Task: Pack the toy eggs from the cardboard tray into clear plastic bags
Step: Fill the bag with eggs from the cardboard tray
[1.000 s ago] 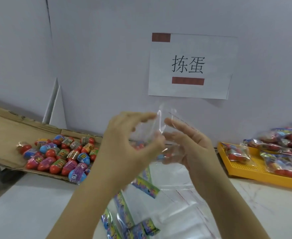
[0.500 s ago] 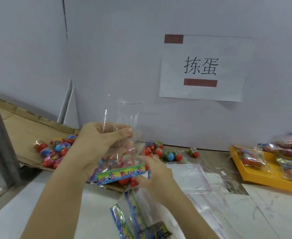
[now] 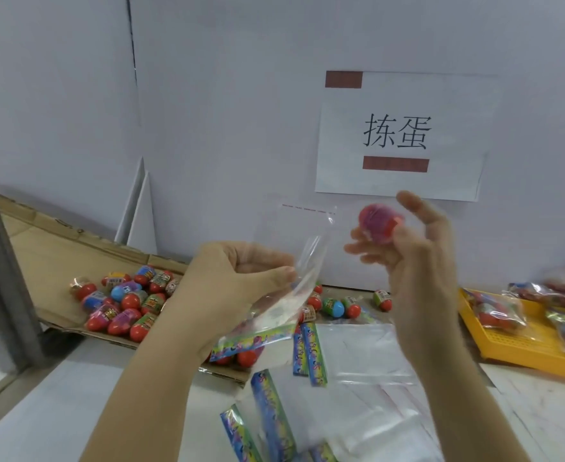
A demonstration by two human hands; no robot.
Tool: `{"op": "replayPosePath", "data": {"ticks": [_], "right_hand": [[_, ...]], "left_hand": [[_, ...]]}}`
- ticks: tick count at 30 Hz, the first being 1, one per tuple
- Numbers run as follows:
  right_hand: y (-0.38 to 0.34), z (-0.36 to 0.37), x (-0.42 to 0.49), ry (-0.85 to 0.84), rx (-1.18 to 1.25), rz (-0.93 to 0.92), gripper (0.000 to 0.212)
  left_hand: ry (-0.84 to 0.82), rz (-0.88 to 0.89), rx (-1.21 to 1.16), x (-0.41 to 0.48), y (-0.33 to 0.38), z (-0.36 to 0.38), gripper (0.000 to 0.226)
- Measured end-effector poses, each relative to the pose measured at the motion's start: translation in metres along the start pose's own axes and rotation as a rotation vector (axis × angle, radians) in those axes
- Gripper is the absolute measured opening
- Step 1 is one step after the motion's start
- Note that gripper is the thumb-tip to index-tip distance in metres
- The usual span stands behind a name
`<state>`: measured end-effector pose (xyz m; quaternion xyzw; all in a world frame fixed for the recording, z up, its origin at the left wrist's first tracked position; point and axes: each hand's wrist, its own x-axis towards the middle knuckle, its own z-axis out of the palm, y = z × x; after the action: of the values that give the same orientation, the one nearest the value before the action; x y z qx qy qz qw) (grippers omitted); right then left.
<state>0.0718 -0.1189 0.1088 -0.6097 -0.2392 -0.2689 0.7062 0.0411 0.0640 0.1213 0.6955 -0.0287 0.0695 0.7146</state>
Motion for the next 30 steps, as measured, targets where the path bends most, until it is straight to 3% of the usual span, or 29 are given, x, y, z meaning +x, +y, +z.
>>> {"op": "replayPosePath", "data": {"ticks": [2, 5, 10, 13, 18, 22, 27, 30], "right_hand": [[-0.023, -0.003, 0.000, -0.078, -0.065, -0.142, 0.022], [-0.034, -0.003, -0.002, -0.123, -0.387, -0.311, 0.024], [-0.035, -0.007, -0.003, -0.123, -0.607, -0.327, 0.011], [-0.037, -0.009, -0.006, -0.155, -0.768, -0.368, 0.019], [-0.042, -0.008, -0.009, -0.281, -0.647, -0.187, 0.020], [-0.043, -0.010, -0.007, -0.303, -0.587, -0.143, 0.011], [-0.043, -0.013, -0.004, -0.316, -0.598, -0.057, 0.024], [-0.042, -0.015, -0.004, -0.351, -0.623, -0.013, 0.020]], "left_hand": [[-0.020, 0.006, 0.052, -0.002, 0.000, 0.005, 0.020], [-0.044, 0.032, 0.148, -0.005, 0.000, 0.013, 0.013], [-0.100, 0.083, 0.265, -0.009, 0.001, 0.019, 0.015], [-0.113, 0.105, 0.284, -0.012, 0.002, 0.021, 0.021], [-0.176, 0.129, 0.228, -0.017, 0.005, 0.023, 0.047], [-0.216, 0.154, 0.230, -0.017, 0.006, 0.023, 0.043], [-0.233, 0.170, 0.246, -0.016, 0.005, 0.022, 0.045], [-0.225, 0.165, 0.227, -0.015, 0.004, 0.022, 0.047]]}}
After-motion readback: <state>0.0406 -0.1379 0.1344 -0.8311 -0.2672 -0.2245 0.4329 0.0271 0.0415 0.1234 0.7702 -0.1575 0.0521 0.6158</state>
